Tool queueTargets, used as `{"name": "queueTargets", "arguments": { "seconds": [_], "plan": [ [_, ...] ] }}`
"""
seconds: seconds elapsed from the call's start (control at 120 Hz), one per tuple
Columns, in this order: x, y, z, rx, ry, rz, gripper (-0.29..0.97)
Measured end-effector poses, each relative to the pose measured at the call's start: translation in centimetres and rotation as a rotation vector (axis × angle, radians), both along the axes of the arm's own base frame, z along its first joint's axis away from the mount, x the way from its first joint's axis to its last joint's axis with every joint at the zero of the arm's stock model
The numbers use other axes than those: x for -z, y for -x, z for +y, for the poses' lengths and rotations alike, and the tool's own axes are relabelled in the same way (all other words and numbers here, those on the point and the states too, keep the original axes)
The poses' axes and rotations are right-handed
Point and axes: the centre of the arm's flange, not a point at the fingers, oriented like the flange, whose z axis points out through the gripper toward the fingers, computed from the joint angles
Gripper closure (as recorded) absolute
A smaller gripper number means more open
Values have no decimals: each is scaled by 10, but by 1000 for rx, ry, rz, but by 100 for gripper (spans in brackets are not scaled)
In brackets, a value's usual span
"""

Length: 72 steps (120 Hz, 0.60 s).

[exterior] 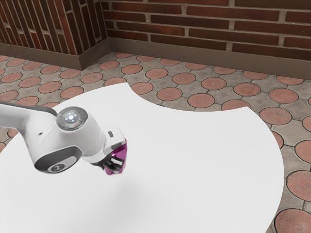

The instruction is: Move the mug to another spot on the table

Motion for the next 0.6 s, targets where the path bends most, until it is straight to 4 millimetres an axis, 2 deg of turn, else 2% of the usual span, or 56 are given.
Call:
{"name": "queueTargets", "arguments": {
  "seconds": [0.167,0.3,0.483,0.6],
  "plan": [
    [-6,-8,15,-70,14,-21,55],
    [-15,-24,29,-108,13,-45,55],
    [-4,-53,62,-179,15,-28,56],
    [10,-75,87,-218,19,-7,56]
  ]
}}
